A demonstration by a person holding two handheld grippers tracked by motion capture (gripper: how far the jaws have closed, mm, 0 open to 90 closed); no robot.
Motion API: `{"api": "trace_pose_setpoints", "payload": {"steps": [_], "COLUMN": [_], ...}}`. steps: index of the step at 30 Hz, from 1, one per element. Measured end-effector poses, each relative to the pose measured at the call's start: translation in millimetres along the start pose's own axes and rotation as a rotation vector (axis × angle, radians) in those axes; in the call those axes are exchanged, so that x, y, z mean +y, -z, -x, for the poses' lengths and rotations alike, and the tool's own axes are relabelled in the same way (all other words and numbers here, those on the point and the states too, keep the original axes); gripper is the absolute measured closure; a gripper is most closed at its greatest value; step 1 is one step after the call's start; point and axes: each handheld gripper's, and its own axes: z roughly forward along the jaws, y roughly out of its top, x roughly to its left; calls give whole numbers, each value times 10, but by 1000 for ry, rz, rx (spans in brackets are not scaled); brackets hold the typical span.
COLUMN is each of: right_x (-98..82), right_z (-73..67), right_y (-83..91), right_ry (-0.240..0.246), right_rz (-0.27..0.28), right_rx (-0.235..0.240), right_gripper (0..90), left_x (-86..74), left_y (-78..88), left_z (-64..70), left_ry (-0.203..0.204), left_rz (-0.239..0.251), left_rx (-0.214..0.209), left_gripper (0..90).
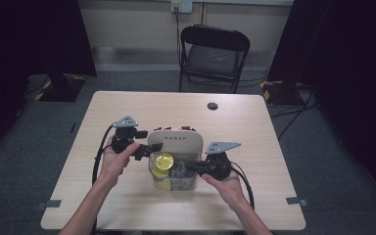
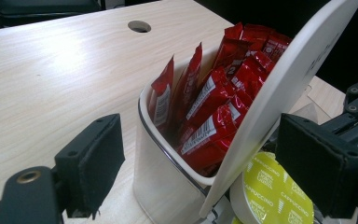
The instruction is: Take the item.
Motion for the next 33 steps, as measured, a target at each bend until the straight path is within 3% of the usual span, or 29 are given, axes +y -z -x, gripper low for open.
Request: {"api": "trace_pose_setpoints", "payload": {"steps": [33], "right_x": [147], "right_z": [-80], "right_y": [87], "right_ry": [25], "right_rz": [56], "right_rx": [10], "right_gripper": [887], "left_x": [-10], "left_y": [-21], "left_z": [4], "left_ry": [0], "left_rz": [-6], "left_rx": [-3], "left_gripper": [152]}}
